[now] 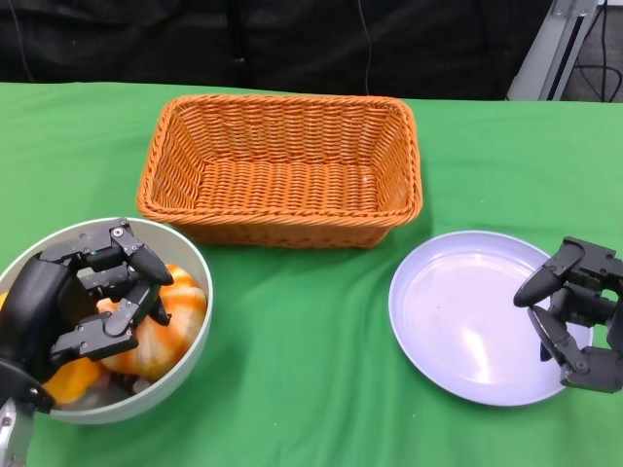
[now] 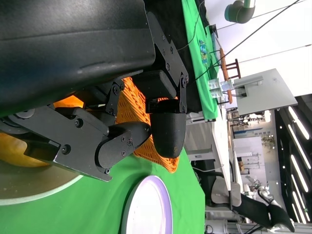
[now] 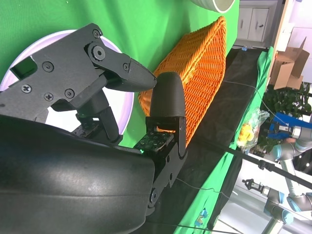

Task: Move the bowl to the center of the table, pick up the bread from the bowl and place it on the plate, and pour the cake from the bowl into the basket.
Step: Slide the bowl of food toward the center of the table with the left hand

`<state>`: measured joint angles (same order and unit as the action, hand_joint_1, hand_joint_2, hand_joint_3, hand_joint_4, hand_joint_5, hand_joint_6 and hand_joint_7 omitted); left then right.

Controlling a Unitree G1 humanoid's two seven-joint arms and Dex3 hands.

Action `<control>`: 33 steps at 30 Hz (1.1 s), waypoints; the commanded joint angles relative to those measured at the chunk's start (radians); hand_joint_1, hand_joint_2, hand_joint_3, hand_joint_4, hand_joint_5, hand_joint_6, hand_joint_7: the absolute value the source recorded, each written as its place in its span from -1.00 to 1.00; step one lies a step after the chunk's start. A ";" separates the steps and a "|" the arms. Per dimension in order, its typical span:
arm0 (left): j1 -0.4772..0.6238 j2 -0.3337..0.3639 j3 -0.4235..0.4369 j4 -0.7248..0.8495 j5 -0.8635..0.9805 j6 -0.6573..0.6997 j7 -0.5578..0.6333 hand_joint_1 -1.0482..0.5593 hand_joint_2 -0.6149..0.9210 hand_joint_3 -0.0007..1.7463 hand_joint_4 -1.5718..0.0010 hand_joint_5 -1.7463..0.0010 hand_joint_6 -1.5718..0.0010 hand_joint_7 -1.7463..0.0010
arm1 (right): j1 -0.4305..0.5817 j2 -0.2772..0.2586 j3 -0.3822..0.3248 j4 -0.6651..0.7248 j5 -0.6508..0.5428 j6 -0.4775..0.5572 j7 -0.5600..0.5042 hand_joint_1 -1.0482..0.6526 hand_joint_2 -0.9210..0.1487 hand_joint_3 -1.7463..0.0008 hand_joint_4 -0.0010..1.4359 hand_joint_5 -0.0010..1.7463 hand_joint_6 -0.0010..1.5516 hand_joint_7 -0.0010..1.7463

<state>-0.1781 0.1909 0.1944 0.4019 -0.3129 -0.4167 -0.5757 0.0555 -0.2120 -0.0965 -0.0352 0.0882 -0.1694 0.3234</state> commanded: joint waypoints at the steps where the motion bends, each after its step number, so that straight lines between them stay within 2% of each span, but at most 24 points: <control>1: -0.010 0.015 0.008 0.014 0.002 -0.011 0.004 0.15 0.63 0.09 0.09 -0.83 0.00 -0.40 | -0.003 -0.013 -0.008 -0.010 0.003 -0.004 -0.008 0.13 -0.39 -0.14 0.03 0.97 -0.16 0.62; 7: -0.010 0.015 0.009 0.011 0.001 -0.003 0.009 0.16 0.64 0.07 0.09 -0.83 0.00 -0.40 | -0.005 -0.014 -0.010 -0.009 0.008 0.005 -0.009 0.13 -0.39 -0.13 0.03 0.98 -0.17 0.62; 14: -0.011 0.017 0.010 0.014 0.001 -0.004 0.008 0.17 0.68 0.03 0.09 -0.81 0.01 -0.40 | -0.007 -0.007 -0.018 -0.030 0.023 0.065 -0.021 0.08 -0.39 -0.12 0.03 0.99 -0.20 0.67; 19: -0.010 0.014 0.013 0.004 -0.009 0.016 0.011 0.17 0.72 -0.04 0.08 -0.80 0.01 -0.37 | -0.008 -0.004 -0.023 -0.045 0.044 0.102 -0.025 0.07 -0.41 -0.12 0.03 1.00 -0.25 0.72; 22: -0.009 0.007 0.020 -0.010 -0.021 0.045 0.030 0.15 0.75 -0.13 0.06 -0.77 -0.03 -0.27 | -0.007 -0.006 -0.017 -0.052 0.037 0.106 -0.028 0.05 -0.39 -0.12 0.03 1.00 -0.26 0.73; 29: -0.041 0.014 0.080 -0.088 -0.021 0.117 0.188 0.17 0.79 -0.20 0.03 -0.73 -0.08 -0.12 | -0.013 0.001 -0.006 -0.052 0.028 0.108 -0.037 0.05 -0.37 -0.11 0.03 1.00 -0.26 0.73; 33: -0.091 0.050 0.142 -0.088 -0.009 0.164 0.300 0.13 0.94 -0.46 0.00 -0.60 -0.10 0.05 | -0.017 0.006 0.002 -0.044 0.030 0.095 -0.031 0.08 -0.37 -0.12 0.03 1.00 -0.26 0.72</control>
<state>-0.2480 0.2060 0.3075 0.3159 -0.3299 -0.2670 -0.3101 0.0458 -0.2055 -0.0958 -0.0810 0.1135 -0.0699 0.2948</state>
